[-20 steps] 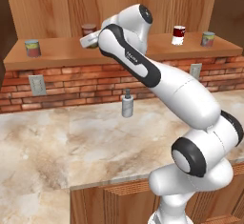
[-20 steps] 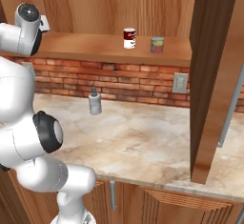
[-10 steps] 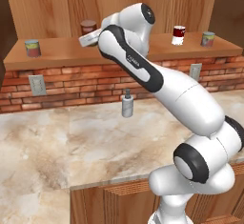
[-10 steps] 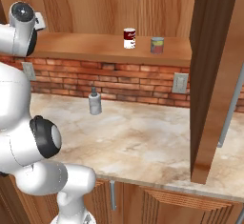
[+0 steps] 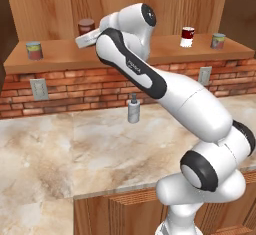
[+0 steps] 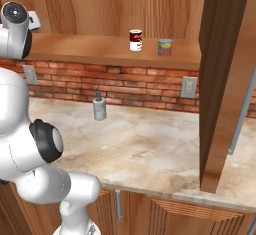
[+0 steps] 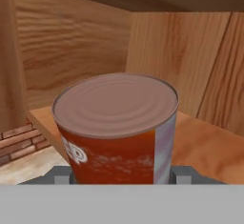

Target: Stack two cans on top of the other two cans in the cabinet.

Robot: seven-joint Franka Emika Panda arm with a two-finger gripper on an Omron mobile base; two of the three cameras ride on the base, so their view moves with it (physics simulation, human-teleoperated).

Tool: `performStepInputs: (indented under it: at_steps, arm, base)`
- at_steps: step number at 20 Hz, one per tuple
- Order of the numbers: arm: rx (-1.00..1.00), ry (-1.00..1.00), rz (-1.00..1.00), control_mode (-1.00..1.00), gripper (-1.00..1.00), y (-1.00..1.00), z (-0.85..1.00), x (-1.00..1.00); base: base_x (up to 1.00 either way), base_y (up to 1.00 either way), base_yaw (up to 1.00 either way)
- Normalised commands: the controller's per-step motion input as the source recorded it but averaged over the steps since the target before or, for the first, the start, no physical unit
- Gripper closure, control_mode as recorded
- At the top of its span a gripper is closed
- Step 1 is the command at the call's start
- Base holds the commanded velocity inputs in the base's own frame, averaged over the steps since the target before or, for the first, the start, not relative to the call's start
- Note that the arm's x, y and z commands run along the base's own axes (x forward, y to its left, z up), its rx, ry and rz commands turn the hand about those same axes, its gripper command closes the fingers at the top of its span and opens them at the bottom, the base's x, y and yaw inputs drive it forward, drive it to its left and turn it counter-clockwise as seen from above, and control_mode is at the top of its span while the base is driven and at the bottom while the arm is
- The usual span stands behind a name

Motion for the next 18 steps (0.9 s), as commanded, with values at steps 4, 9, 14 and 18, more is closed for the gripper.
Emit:
performStepInputs:
  at_steps: [4, 9, 14, 18]
  arm:
    - [0.04, 0.0, 0.0, -1.0, 1.0, 0.31, 0.07, -0.02]
    - [0.06, 0.0, 0.0, -1.0, 1.0, 0.35, 0.08, 0.0]
    - [0.11, 0.0, 0.0, -1.0, 1.0, 0.39, 0.0, 0.02]
    - [0.07, 0.0, 0.0, -1.0, 1.0, 0.4, 0.0, 0.05]
  base:
    - [0.0, 0.0, 0.0]
    - [0.0, 0.0, 0.0]
    - [0.0, 0.0, 0.0]
    - [0.0, 0.0, 0.0]
